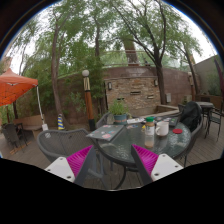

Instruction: Pour water

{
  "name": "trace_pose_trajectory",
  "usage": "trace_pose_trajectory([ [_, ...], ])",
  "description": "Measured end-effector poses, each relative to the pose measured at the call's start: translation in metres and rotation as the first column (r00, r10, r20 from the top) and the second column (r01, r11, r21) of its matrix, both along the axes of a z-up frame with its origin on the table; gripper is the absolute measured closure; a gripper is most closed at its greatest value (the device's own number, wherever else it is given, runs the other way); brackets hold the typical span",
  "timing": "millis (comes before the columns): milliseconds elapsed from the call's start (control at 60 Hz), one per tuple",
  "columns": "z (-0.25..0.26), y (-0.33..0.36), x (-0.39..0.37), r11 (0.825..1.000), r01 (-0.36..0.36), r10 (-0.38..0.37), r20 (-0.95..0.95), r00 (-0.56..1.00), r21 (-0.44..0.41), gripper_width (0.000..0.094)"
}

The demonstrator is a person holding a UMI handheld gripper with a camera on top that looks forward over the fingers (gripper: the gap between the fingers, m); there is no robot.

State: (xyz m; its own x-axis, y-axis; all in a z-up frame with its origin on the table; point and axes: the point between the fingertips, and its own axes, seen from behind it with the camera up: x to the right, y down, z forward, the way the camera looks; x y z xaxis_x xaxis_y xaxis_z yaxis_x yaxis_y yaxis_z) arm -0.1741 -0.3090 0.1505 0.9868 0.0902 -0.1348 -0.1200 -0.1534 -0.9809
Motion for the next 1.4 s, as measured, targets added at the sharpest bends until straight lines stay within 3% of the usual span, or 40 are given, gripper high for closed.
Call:
trace_pose_trajectory([
  [400,-0.018,0.038,0.038,0.999,0.033,-0.032,0.062,0.998,-0.012,0.0111],
  [750,-0.034,0.165,0.130,0.984,0.176,-0.179,0.129,0.975,0.036,0.0117],
  [917,-0.040,0.226,0.147,0.982,0.179,-0.187,0.141,0.972,0.065,0.0116],
  [1083,-0.046,0.270,0.162,0.972,0.226,-0.233,0.158,0.960,0.059,0.0129],
  [1133,-0.052,0.282,0.167,0.969,0.244,-0.248,0.154,0.956,0.046,0.0223],
  [1167,-0.061,0.287,0.178,0.961,0.274,-0.275,0.158,0.948,0.023,0.0462],
  [1183,-0.064,0.288,0.181,0.958,0.287,-0.286,0.162,0.944,0.015,0.0509],
  [1233,-0.059,0.290,0.183,0.951,0.306,-0.310,0.119,0.943,0.046,0.0512],
  [1350,-0.063,0.289,0.182,0.953,0.299,-0.303,0.147,0.942,0.046,0.0513],
  [1400,-0.062,0.289,0.180,0.952,0.303,-0.306,0.137,0.942,0.045,0.0559],
])
